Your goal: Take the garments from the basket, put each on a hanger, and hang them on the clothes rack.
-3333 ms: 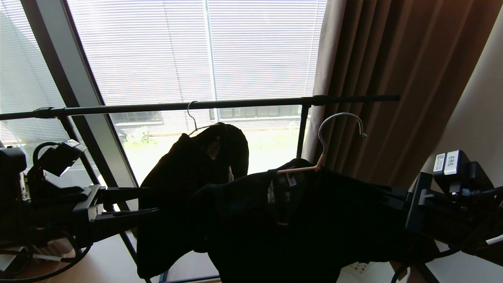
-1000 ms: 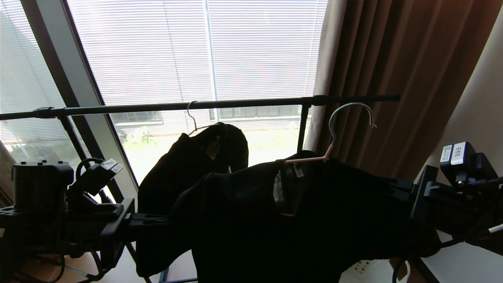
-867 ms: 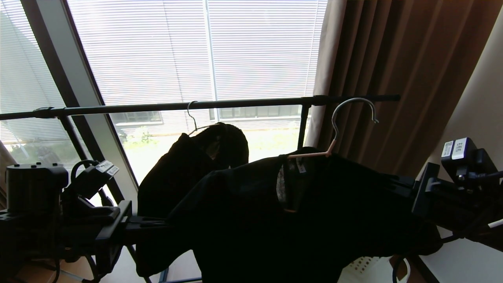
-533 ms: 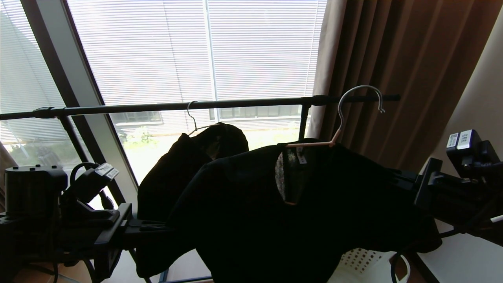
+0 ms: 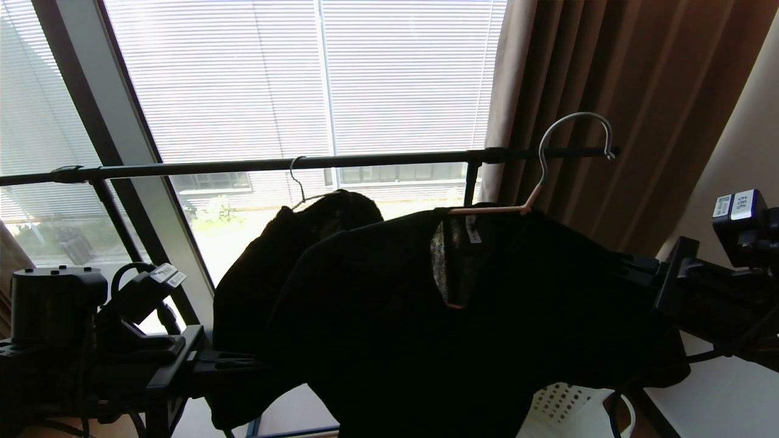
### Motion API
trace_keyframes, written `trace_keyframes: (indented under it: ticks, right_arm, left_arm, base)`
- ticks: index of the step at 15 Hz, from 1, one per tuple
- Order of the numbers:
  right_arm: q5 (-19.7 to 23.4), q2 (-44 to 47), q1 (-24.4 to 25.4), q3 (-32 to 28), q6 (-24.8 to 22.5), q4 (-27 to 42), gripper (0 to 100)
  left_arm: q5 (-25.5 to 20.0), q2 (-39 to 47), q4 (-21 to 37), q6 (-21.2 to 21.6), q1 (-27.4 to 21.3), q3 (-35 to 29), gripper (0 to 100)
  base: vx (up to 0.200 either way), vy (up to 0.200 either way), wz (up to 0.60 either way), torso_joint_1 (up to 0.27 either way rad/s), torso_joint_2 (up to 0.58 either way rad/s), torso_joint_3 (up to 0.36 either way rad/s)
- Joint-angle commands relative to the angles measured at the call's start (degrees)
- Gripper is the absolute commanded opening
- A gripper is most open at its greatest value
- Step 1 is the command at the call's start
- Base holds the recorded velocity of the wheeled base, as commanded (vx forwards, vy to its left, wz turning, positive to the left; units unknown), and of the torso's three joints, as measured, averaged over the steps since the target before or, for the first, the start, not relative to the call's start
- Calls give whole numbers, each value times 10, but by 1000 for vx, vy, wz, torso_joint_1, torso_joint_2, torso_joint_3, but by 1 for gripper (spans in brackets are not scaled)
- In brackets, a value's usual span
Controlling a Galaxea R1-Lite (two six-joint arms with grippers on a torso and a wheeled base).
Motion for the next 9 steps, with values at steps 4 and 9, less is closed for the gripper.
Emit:
trace_keyframes:
  ticks: [4,9]
  right_arm:
    - [-2,-16,-2,-8,22,-1,0]
    - [-1,-14,-1,-6,25,0,0]
  left_arm:
    - [1,8,0,-1,0,4,0]
    - [1,13,-1,2,0,3,0]
  base:
    - [0,0,0,0,0,0]
    - [0,0,0,0,0,0]
